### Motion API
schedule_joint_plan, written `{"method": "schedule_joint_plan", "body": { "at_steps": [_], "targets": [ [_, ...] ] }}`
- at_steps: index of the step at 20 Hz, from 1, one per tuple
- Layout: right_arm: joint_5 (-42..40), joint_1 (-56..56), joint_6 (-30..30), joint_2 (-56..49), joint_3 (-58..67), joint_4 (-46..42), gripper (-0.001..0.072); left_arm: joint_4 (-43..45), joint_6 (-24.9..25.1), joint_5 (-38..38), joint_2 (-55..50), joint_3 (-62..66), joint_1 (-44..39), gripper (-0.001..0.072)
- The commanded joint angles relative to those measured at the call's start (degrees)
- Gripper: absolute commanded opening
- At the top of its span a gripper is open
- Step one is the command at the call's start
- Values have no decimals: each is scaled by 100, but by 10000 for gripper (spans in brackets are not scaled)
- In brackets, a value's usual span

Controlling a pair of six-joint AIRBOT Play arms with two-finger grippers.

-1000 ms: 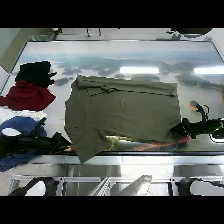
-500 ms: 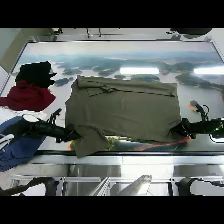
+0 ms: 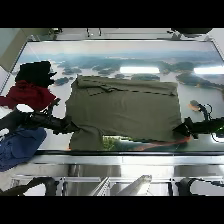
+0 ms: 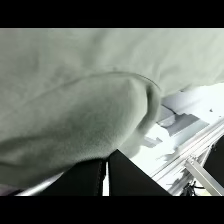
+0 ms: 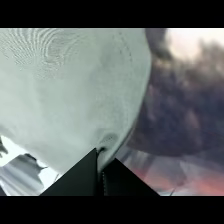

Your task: Fold the shirts.

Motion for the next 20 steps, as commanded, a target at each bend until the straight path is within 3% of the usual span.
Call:
{"method": "schedule_joint_plan", "body": {
  "at_steps": [1, 5, 7, 10, 15, 20],
  "targets": [
    [345, -122, 28, 7, 81, 118, 17, -46, -2, -192, 527, 85, -2, 19],
    [627, -243, 184, 7, 535, 354, 17, -20, -37, -210, 850, 968, -2, 20],
    [643, -260, 170, 4, 756, 992, 17, -31, -37, -225, 623, 1543, -2, 20],
    [365, -68, -136, -28, 981, 2120, 17, -46, -37, -221, -127, 2553, -44, 21],
    [-721, 492, -310, -540, 1384, 3025, 17, -63, -37, -203, -1637, 4428, -74, 20],
    [-1073, 706, -485, -1585, 2140, 3770, 18, -638, 4, 0, -3399, 6207, -142, 20]
  ]
}}
